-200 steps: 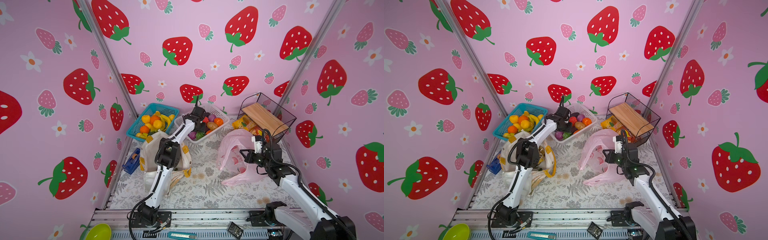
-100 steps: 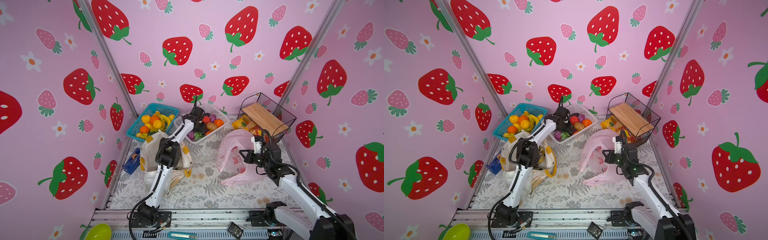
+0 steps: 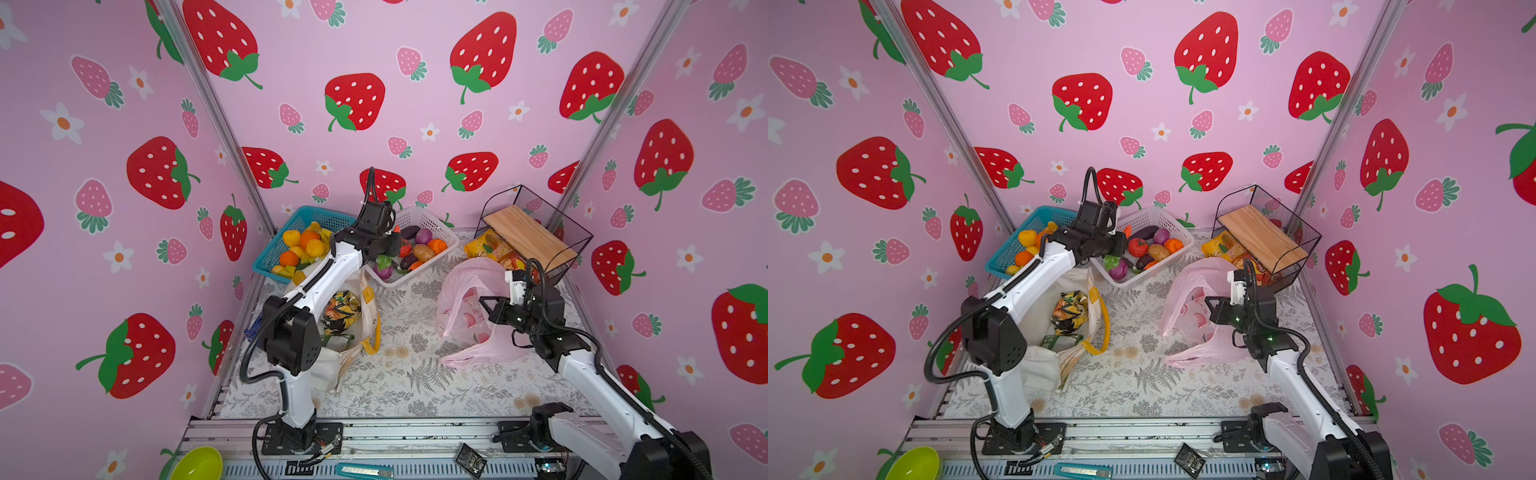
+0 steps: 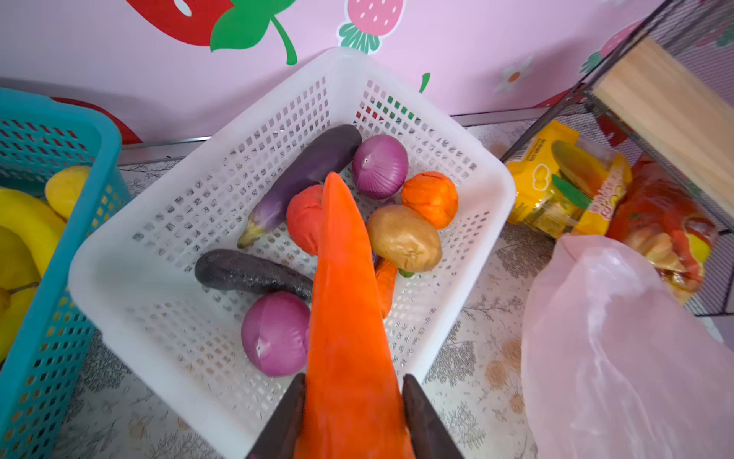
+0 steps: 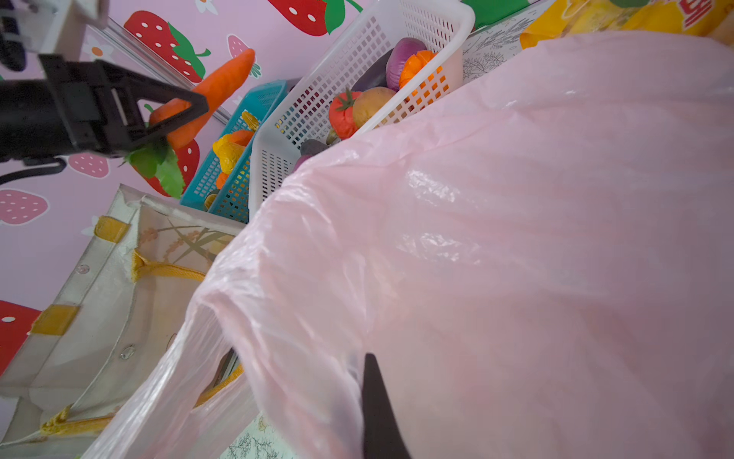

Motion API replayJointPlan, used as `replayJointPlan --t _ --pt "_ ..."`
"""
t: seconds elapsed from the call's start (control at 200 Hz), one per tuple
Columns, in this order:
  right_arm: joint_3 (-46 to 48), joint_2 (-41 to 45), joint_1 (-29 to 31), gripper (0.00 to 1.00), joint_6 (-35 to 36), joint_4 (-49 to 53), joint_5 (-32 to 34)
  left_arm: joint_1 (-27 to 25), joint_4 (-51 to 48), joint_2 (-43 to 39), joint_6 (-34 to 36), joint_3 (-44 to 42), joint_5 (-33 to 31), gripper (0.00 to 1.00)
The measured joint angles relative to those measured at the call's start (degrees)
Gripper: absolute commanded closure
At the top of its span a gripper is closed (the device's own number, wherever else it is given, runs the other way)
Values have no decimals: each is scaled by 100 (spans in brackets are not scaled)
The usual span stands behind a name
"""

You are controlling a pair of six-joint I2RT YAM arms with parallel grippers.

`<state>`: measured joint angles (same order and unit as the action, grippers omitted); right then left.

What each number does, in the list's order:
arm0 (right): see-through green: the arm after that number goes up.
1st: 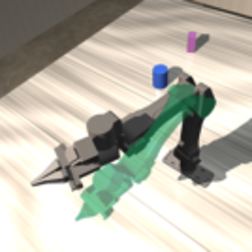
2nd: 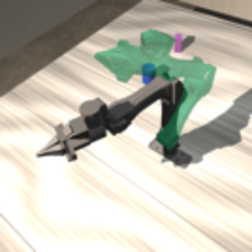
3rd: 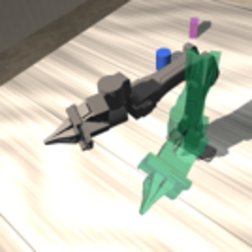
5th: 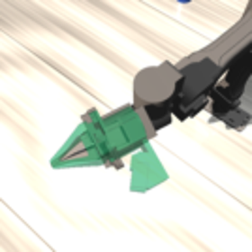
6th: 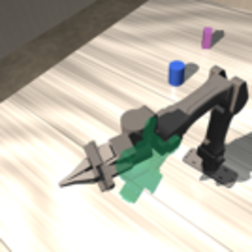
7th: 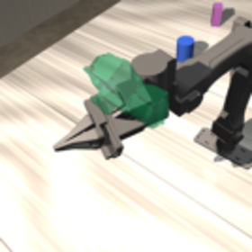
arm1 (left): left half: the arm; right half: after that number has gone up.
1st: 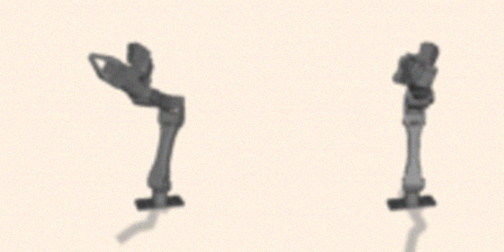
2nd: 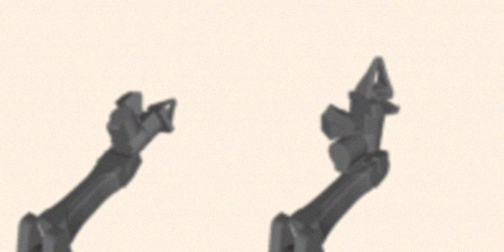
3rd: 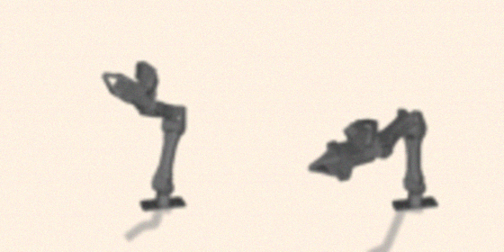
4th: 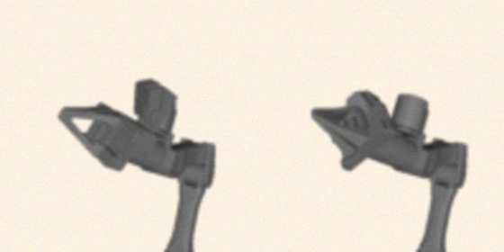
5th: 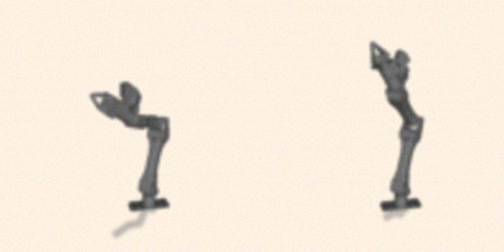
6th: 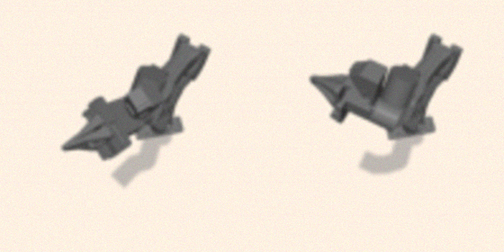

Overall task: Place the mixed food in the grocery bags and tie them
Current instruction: 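Lower the left gripper into the white basket and grasp the orange carrot, then carry the carrot with the left gripper into the open pink bag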

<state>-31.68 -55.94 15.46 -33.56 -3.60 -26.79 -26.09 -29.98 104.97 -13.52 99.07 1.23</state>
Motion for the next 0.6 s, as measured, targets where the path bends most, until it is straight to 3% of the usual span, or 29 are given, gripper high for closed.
replayJointPlan --t 0.2,0.375,0.485,0.6 --pt "-127 -201 0 100 223 184 31 -815 782 -2063 -17 -2352 136 78" --pt "-463 -603 0 100 588 492 -15 -2361 1342 -3814 372 -3530 428 76" --pt "-566 -632 0 100 715 610 -90 -3338 1593 -3941 678 -3558 706 78" --pt "-678 -629 0 100 820 708 -168 -3648 1633 -3359 796 -3469 837 81"
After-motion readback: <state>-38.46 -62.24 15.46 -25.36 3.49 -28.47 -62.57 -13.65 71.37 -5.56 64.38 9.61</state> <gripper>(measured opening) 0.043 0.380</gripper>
